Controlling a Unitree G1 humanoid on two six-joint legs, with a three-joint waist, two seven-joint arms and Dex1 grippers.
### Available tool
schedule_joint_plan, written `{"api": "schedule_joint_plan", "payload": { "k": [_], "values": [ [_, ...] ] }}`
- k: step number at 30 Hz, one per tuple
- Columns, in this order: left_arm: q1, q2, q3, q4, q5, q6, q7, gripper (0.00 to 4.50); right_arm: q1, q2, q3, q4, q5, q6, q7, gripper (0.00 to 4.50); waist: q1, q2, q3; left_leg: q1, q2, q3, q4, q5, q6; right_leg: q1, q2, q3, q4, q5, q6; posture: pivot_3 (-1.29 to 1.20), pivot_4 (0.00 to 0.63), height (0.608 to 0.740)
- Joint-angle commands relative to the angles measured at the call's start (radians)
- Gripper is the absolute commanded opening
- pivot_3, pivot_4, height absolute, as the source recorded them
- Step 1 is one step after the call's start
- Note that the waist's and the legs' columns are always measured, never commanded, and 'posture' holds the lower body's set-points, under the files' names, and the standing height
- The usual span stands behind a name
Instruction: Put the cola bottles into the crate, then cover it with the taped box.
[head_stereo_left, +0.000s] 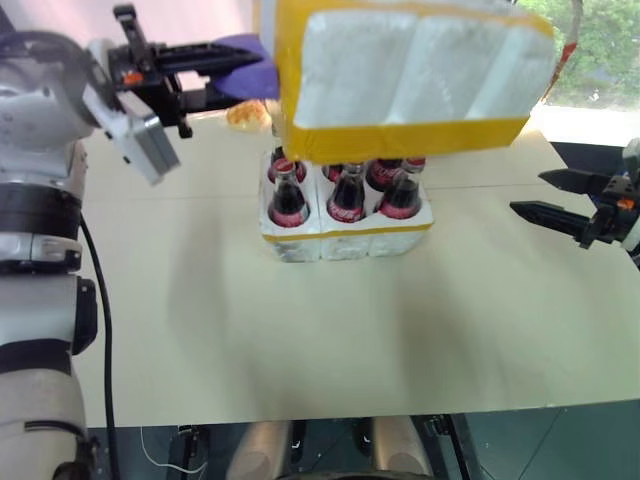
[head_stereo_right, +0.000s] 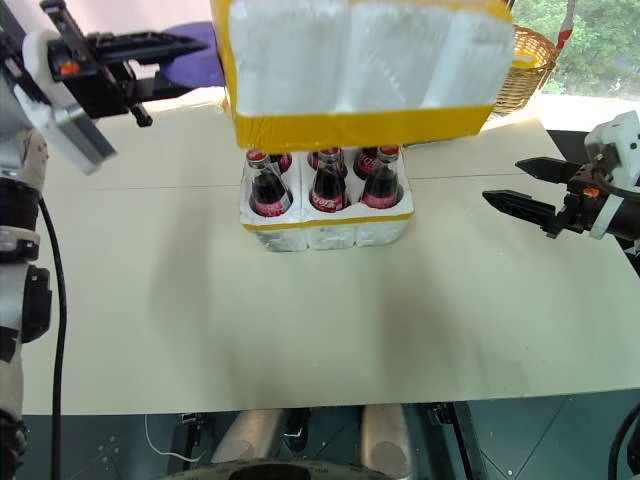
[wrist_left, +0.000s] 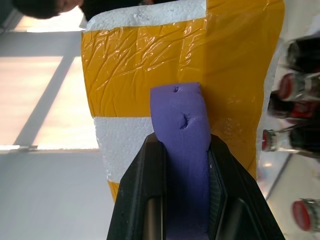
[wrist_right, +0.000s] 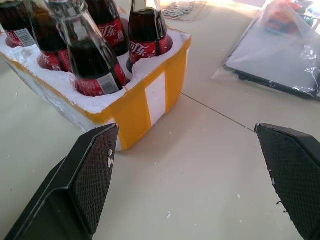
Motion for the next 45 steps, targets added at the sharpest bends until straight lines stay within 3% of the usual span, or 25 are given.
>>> {"api": "schedule_joint_plan", "payload": {
  "k": [1, 15, 24, 32, 45],
  "values": [
    [-0.009, 0.026, 0.001, 0.013, -0.016, -0.053, -0.033, 0.39, -0.022, -0.006, -0.018, -0.012, 0.006, -0.011, 0.004, 4.5, 0.001, 0.0, 0.0, 0.0, 0.0, 0.0, 0.0, 0.0, 0.0, 0.0, 0.0, 0.0, 0.0, 0.0, 0.0, 0.0, 0.15, 0.74],
    [-0.117, 0.033, -0.08, 0.361, 0.061, -0.206, -0.151, 0.39, 0.018, 0.006, -0.045, -0.058, 0.022, 0.011, -0.015, 4.5, 0.0, 0.0, 0.0, 0.0, 0.0, 0.0, 0.001, 0.0, 0.0, 0.001, 0.0, 0.0, 0.0, 0.0, 0.0, 0.0, 0.15, 0.74],
    [-0.115, 0.029, -0.106, 0.381, 0.032, -0.236, -0.149, 0.39, 0.026, 0.006, -0.056, -0.071, 0.024, 0.021, -0.028, 4.5, -0.006, 0.0, 0.0, 0.001, 0.0, 0.0, 0.001, 0.0, 0.0, 0.001, 0.0, 0.0, 0.001, 0.0, 0.0, 0.0, 0.15, 0.74],
    [-0.115, 0.043, -0.088, 0.392, 0.07, -0.212, -0.125, 4.37, 0.007, 0.01, -0.036, -0.066, 0.024, 0.022, -0.035, 4.5, -0.003, 0.0, 0.0, 0.001, 0.0, 0.0, 0.001, 0.0, 0.001, 0.001, 0.0, 0.0, 0.001, 0.0, 0.0, 0.0, 0.15, 0.74],
    [-0.017, 0.178, -0.042, 0.323, 0.202, -0.04, -0.038, 4.45, -0.074, 0.033, 0.037, -0.012, 0.001, 0.012, -0.022, 4.5, -0.006, 0.0, 0.0, 0.001, 0.0, 0.0, 0.001, 0.0, 0.001, 0.0, 0.0, 0.0, 0.001, 0.0, 0.0, 0.0, 0.15, 0.74]
  ]
}}
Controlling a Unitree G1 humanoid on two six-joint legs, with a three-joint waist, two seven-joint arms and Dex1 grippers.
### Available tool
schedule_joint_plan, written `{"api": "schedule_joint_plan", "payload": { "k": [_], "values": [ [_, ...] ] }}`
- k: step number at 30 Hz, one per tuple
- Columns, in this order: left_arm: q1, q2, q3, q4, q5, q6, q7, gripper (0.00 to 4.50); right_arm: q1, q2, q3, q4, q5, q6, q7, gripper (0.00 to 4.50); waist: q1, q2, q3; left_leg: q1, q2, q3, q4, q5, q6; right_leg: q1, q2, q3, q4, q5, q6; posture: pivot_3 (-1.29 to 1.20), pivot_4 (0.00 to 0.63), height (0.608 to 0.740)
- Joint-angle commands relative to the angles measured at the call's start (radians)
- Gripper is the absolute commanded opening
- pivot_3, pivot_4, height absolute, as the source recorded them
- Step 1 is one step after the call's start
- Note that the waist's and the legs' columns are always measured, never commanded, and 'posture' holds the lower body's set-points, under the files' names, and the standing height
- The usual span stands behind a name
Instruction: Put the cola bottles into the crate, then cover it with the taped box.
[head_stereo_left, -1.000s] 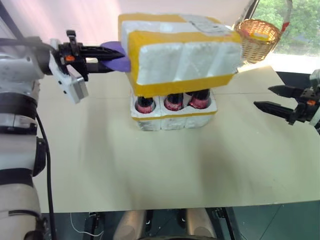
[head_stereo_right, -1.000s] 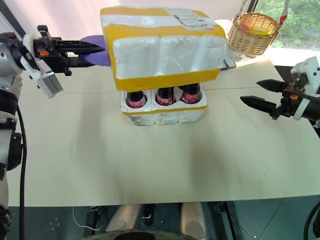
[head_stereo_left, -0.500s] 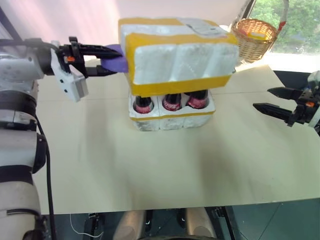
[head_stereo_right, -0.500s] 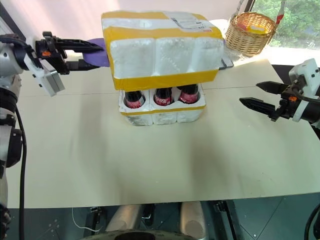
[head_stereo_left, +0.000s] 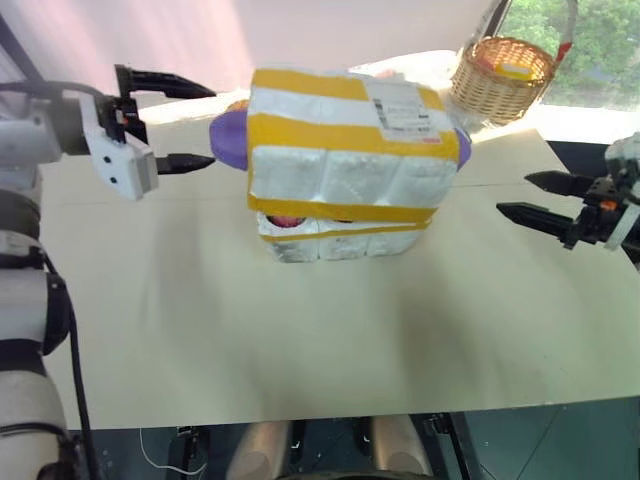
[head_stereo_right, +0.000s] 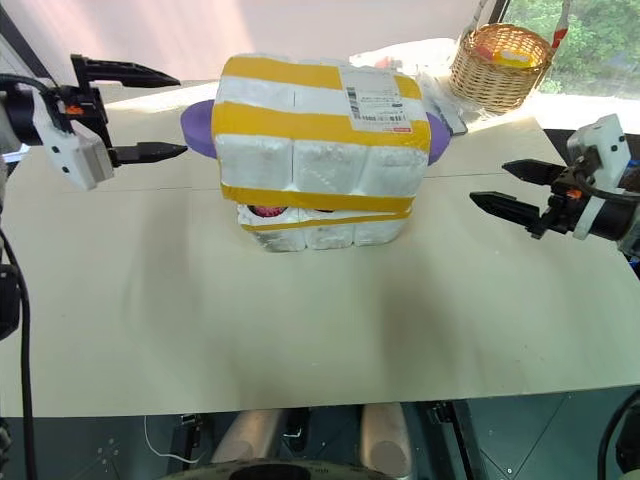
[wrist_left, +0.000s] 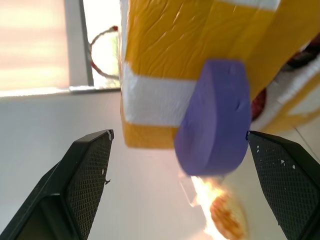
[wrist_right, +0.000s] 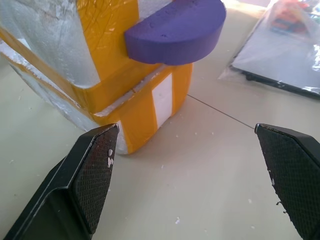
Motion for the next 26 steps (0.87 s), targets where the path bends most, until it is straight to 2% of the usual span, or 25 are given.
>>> {"api": "schedule_joint_plan", "payload": {
  "k": [1, 4, 6, 8, 11, 13, 16, 18, 21, 26],
  "values": [
    [0.047, 0.065, 0.029, -0.064, 0.024, 0.08, 0.011, 4.45, -0.05, -0.008, 0.004, 0.02, -0.003, -0.014, 0.013, 4.5, 0.0, 0.0, 0.0, 0.0, 0.0, 0.0, 0.0, 0.0, 0.0, 0.0, 0.0, 0.0, 0.0, 0.0, 0.0, 0.0, 0.15, 0.74],
    [0.111, 0.11, 0.042, -0.112, 0.05, 0.21, 0.026, 4.45, -0.086, -0.008, 0.034, 0.048, -0.015, -0.021, 0.029, 4.5, -0.001, 0.0, 0.0, 0.0, 0.0, 0.0, 0.0, 0.0, 0.0, 0.0, 0.0, 0.0, 0.0, 0.0, 0.0, 0.0, 0.15, 0.74],
    [0.14, 0.123, 0.061, -0.166, 0.033, 0.459, 0.023, 4.45, -0.101, -0.01, 0.044, 0.058, -0.018, -0.022, 0.039, 4.5, 0.001, 0.0, 0.0, 0.0, 0.0, 0.0, 0.0, 0.0, 0.0, 0.0, 0.0, 0.0, 0.0, 0.0, 0.0, 0.0, 0.15, 0.74],
    [0.176, 0.138, 0.091, -0.272, -0.039, 0.886, -0.011, 4.45, -0.107, -0.013, 0.042, 0.06, -0.013, -0.016, 0.051, 4.5, 0.003, 0.0, 0.0, 0.0, 0.0, 0.0, 0.0, 0.0, 0.0, 0.0, 0.001, 0.0, 0.001, 0.0, 0.0, 0.0, 0.15, 0.74],
    [0.239, 0.181, 0.178, -0.519, -0.312, 1.639, -0.083, 4.45, -0.093, -0.022, 0.034, 0.05, -0.007, -0.024, 0.081, 4.5, -0.007, 0.0, 0.0, 0.0, 0.0, 0.0, 0.0, 0.0, 0.001, -0.001, 0.001, 0.0, 0.006, -0.001, 0.002, 0.0, 0.15, 0.74],
    [0.288, 0.218, 0.226, -0.645, -0.433, 1.926, -0.113, 4.45, -0.085, -0.028, 0.029, 0.045, -0.004, -0.019, 0.098, 4.5, -0.017, -0.001, 0.001, -0.001, 0.0, -0.001, 0.001, -0.001, 0.001, -0.001, 0.001, 0.0, 0.007, -0.003, 0.004, 0.0, 0.15, 0.74],
    [0.576, 0.329, 0.358, -0.912, -0.633, 2.105, -0.307, 4.45, -0.055, -0.041, 0.021, 0.029, 0.0, -0.021, 0.142, 4.5, -0.039, 0.001, 0.0, -0.001, 0.0, -0.001, -0.001, -0.001, 0.002, -0.002, 0.001, 0.001, 0.008, -0.004, 0.005, 0.0, 0.15, 0.74],
    [0.725, 0.344, 0.432, -1.024, -0.672, 2.121, -0.336, 4.45, -0.049, -0.045, 0.022, 0.023, 0.004, -0.019, 0.161, 4.5, -0.046, 0.002, 0.0, 0.001, -0.001, 0.0, -0.002, -0.001, 0.001, -0.003, 0.0, 0.004, 0.008, -0.005, 0.003, 0.0, 0.15, 0.74],
    [0.779, 0.307, 0.469, -1.086, -0.681, 2.13, -0.265, 4.45, -0.059, -0.045, 0.037, 0.014, 0.009, -0.014, 0.185, 4.5, -0.043, 0.001, 0.0, 0.001, 0.0, 0.0, -0.003, 0.0, -0.001, -0.004, -0.002, 0.005, 0.007, -0.005, 0.001, 0.0, 0.15, 0.74],
    [0.722, 0.222, 0.465, -1.082, -0.658, 2.087, -0.161, 4.45, -0.086, -0.024, 0.085, -0.001, 0.0, -0.014, 0.199, 4.5, -0.025, 0.002, 0.0, 0.004, 0.001, 0.0, -0.002, 0.0, -0.002, -0.001, -0.001, 0.005, 0.007, -0.004, -0.001, 0.0, 0.15, 0.74]
  ]
}}
